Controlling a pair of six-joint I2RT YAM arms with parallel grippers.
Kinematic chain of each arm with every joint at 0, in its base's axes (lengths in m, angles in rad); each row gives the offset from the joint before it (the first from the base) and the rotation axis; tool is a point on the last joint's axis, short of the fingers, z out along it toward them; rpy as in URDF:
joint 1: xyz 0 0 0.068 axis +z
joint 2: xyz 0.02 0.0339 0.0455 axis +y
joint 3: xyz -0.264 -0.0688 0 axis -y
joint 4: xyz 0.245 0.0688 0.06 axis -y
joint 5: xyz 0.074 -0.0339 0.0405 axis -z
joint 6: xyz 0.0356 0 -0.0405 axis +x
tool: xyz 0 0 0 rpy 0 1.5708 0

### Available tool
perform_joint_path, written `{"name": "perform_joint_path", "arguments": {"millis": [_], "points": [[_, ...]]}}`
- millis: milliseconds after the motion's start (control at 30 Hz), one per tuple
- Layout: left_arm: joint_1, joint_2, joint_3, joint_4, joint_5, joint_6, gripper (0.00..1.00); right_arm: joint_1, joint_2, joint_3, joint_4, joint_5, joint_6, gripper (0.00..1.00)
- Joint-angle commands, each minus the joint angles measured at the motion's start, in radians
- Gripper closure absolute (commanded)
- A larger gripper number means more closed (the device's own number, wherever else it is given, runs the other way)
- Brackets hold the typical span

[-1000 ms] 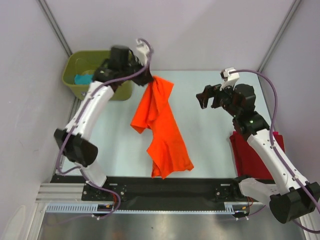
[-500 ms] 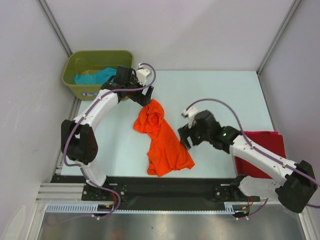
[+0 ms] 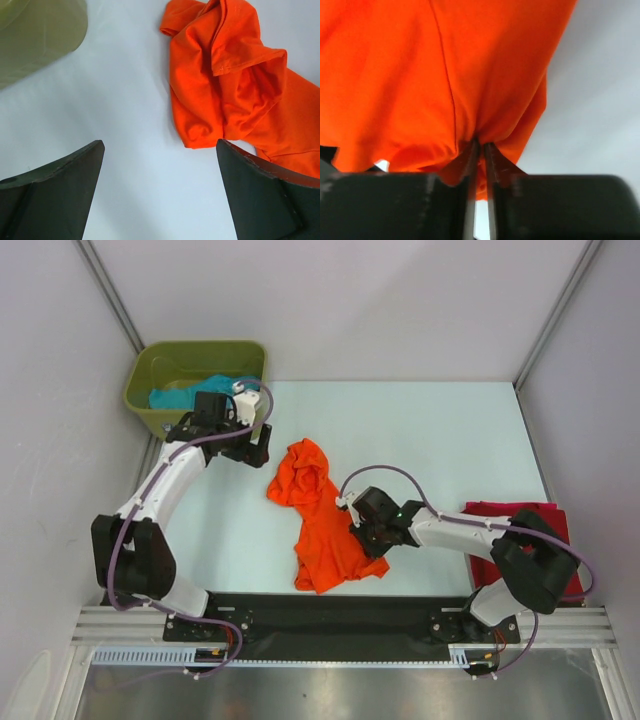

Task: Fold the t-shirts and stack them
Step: Flatten the tshirt out

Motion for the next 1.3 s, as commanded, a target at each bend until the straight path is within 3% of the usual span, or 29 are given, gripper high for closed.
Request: {"name": "perform_joint_path", "arguments": {"millis": [0,67,167,267,367,400,433,467,533,600,733,967,1200,1233,1267], "points": [[-0.004,-0.081,-0.031,-0.01,0.003,0.009,0.0,-0.033,0.002,0.029,-0.002,0.006,0.061,0.88],[-0.004,-0.087,-0.048,-0.009,0.021,0.013,0.0,-0.097,-0.016,0.035,-0.019,0.038,0.082,1.0],[-0.007,-0.08,-0.08,0.011,0.026,0.019,0.02,-0.233,-0.027,0.06,-0.053,0.144,0.085,1.0],[-0.026,-0.044,-0.089,0.024,0.004,0.036,0.11,-0.393,0.016,0.121,-0.032,0.161,0.047,1.0],[-0.079,0.012,-0.048,0.007,0.015,0.09,0.24,-0.47,0.077,0.231,-0.007,0.113,-0.019,1.0],[-0.098,0.04,-0.021,0.008,0.012,0.113,0.28,-0.505,0.126,0.265,-0.01,0.106,-0.033,0.95],[-0.14,0.051,-0.008,0.011,-0.011,0.148,0.28,-0.525,0.146,0.293,-0.013,0.115,-0.048,0.79],[-0.159,0.06,0.003,0.029,-0.019,0.162,0.28,-0.545,0.172,0.346,-0.025,0.113,-0.05,0.72],[-0.2,0.086,0.024,0.056,-0.008,0.202,0.29,-0.627,0.208,0.395,-0.059,0.081,-0.007,0.61],[-0.225,0.107,0.024,0.117,-0.01,0.237,0.29,-0.665,0.19,0.437,-0.113,0.036,0.039,0.57],[-0.286,0.184,0.035,0.214,-0.089,0.351,0.29,-0.618,-0.006,0.371,-0.168,0.087,0.131,0.4],[-0.3,0.33,0.116,0.192,-0.123,0.38,0.36,-0.547,-0.22,0.146,-0.271,-0.061,0.411,0.35],[-0.316,0.339,0.098,0.162,-0.039,0.323,0.39,-0.538,-0.295,-0.052,-0.253,-0.141,0.493,0.33],[-0.32,0.339,0.09,0.184,-0.046,0.319,0.42,-0.536,-0.3,-0.068,-0.239,-0.147,0.501,0.35],[-0.319,0.338,0.08,0.195,-0.057,0.314,0.53,-0.538,-0.3,-0.098,-0.196,-0.173,0.509,0.37]]}}
